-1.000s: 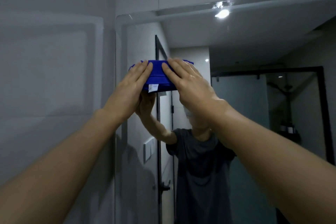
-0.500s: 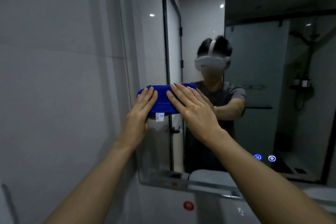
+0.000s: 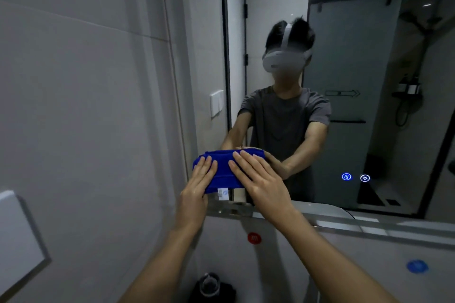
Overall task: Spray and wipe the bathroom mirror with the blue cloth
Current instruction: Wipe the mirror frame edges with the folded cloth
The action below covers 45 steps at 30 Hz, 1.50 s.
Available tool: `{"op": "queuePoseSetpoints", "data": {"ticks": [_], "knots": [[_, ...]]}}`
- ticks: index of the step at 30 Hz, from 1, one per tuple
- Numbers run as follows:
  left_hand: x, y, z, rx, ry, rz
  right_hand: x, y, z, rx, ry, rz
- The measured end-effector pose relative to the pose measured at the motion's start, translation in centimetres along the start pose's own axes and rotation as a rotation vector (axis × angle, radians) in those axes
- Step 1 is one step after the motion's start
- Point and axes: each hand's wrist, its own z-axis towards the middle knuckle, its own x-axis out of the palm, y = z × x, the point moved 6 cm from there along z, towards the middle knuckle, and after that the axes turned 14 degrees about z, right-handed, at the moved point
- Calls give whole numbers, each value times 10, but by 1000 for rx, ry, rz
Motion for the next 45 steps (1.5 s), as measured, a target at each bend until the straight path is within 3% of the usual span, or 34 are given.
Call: {"op": "queuePoseSetpoints", "data": {"ticks": [9, 14, 22, 26, 29, 35, 41, 45], "knots": [[32, 16, -51, -28, 119, -57, 42, 19, -41, 21, 83, -7], [55, 32, -92, -66, 267, -80, 76, 34, -72, 66, 221, 8], [57, 38, -115, 45, 358, 37, 97, 48, -86, 57, 430, 128], [39, 29, -101, 171, 410, 134, 87, 53, -78, 4, 438, 175], [10, 11, -68, 278, 233, 173, 62, 46, -51, 45, 406, 144], [-72, -15, 60, 137, -223, 149, -66, 18, 60, 26, 131, 29], [-176, -57, 211, 88, -441, 227, -197, -15, 184, 19, -86, -177], [-238, -72, 283, 135, -480, 322, -259, -22, 247, -34, -166, -282]]}}
